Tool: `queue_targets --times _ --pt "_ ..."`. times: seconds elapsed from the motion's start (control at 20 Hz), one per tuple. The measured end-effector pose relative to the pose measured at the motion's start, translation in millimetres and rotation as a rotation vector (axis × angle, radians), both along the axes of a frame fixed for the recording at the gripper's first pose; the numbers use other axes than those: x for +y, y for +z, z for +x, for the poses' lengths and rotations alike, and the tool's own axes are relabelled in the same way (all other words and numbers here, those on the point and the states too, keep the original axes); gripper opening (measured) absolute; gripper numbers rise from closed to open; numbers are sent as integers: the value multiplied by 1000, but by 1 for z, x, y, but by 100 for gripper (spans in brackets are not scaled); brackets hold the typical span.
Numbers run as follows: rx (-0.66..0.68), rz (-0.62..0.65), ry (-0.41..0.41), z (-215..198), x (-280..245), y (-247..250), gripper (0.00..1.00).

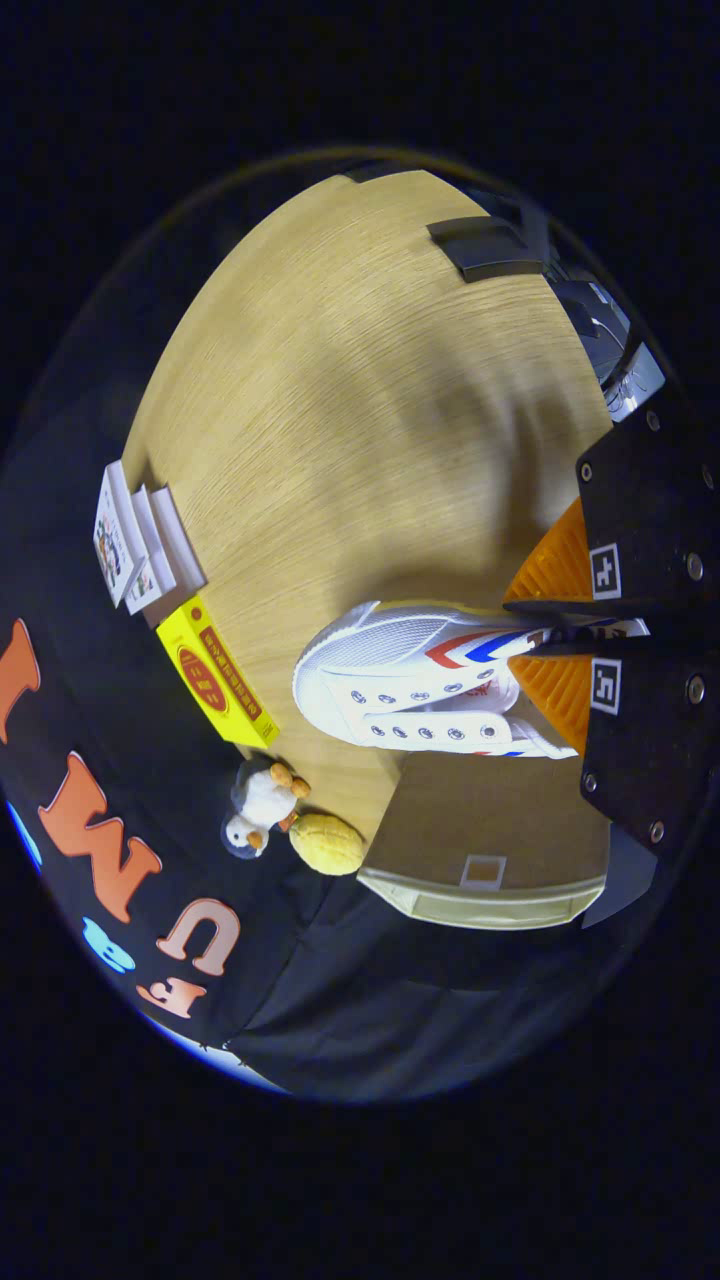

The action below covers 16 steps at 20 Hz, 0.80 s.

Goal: Open the storage box then place both shoes into the box .Put the left shoe in first, then the right shoe, with the right side of both shoes facing outward in a uniform manner.

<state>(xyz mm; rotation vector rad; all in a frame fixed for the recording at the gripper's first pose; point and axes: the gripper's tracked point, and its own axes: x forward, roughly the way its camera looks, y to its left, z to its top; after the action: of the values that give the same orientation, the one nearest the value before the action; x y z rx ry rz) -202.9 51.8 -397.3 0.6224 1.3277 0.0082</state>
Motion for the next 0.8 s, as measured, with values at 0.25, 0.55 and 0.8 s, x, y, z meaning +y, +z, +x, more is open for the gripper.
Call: queue_targets --times 0.25,0.55,0.8 --pt "-104 94 68 43 69 68 7" --pt "-105 140 177 50 150 86 7" --pt "-52 137 238 40 203 73 7"
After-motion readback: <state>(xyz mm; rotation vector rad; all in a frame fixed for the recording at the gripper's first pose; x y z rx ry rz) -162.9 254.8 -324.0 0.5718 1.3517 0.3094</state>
